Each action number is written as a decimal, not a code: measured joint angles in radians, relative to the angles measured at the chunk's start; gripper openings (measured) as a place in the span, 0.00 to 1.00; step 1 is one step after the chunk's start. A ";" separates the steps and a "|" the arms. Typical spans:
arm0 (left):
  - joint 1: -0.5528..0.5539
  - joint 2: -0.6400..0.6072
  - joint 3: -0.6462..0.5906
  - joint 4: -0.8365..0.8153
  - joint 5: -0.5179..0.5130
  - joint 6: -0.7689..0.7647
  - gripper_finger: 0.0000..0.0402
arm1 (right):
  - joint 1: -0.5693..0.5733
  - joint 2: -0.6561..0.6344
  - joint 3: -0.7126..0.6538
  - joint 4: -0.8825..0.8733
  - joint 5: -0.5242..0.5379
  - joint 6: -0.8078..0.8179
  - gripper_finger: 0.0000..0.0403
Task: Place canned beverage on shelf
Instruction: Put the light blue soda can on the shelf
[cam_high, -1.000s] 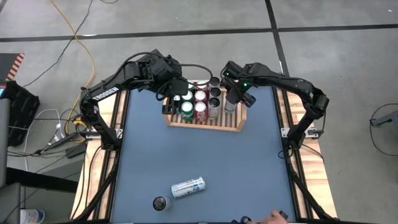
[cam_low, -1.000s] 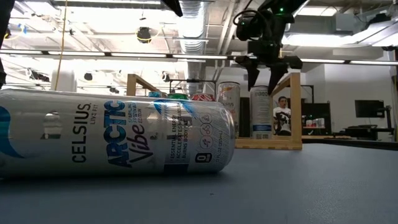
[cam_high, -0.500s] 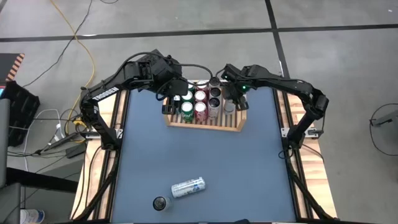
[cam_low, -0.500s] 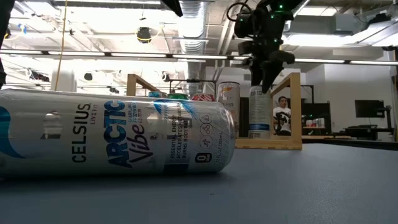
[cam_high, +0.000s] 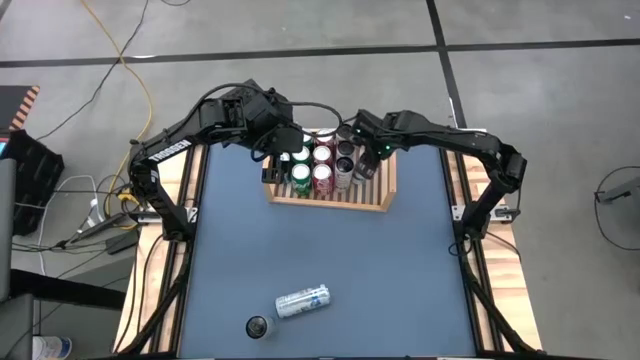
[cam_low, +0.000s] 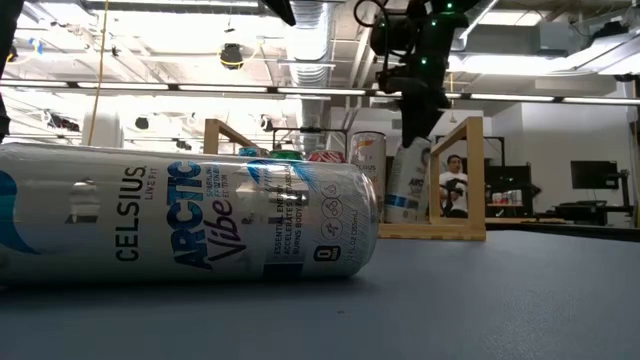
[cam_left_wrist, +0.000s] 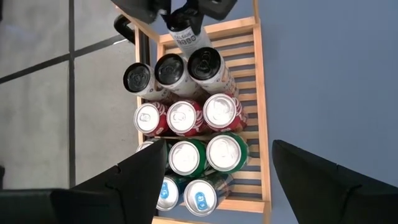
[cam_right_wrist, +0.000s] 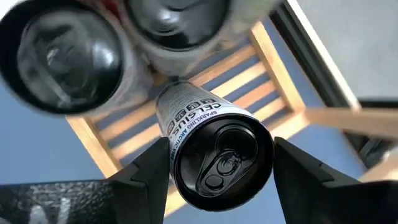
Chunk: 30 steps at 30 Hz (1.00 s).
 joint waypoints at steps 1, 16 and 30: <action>0.000 0.000 0.000 -0.001 0.000 -0.003 0.69 | 0.000 0.000 0.000 -0.001 0.000 0.039 0.55; 0.000 0.000 0.000 -0.001 0.000 -0.023 0.69 | -0.016 0.007 0.040 -0.085 0.084 0.091 0.55; 0.000 0.000 0.000 0.001 0.000 -0.025 0.69 | -0.035 0.135 0.170 -0.120 0.100 0.093 0.55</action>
